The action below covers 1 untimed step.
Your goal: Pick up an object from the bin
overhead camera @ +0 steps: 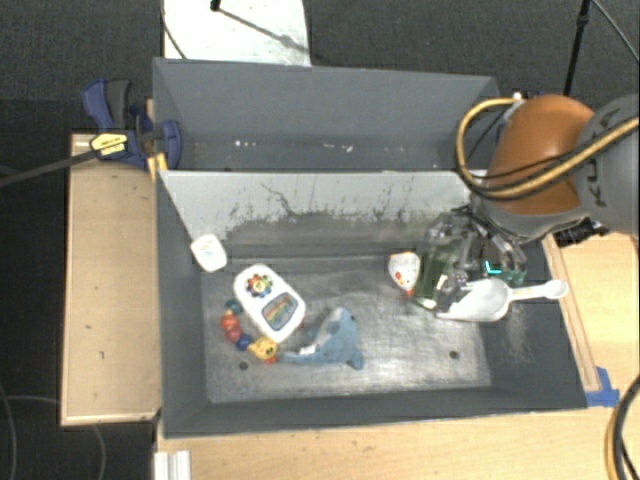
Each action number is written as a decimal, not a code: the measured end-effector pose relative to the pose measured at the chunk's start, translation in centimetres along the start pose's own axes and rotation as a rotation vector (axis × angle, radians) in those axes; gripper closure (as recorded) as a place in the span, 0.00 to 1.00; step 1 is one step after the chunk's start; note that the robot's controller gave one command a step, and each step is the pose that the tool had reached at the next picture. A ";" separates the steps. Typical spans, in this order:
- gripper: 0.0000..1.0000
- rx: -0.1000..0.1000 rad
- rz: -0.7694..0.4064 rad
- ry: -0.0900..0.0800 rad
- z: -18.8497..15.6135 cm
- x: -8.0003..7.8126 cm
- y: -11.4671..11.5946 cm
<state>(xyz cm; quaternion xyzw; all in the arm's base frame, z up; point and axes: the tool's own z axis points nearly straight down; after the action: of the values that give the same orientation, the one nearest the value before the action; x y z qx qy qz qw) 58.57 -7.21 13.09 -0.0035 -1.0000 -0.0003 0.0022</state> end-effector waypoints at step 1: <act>0.00 0.001 -0.002 -0.008 -0.4 -0.2 0.0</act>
Offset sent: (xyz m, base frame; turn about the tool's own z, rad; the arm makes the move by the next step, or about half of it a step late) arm -0.0135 -0.0185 -0.0609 -0.4661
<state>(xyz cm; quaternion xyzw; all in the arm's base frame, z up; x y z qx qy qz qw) 58.78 -7.20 13.50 -0.0026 -1.0000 0.0002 -0.0017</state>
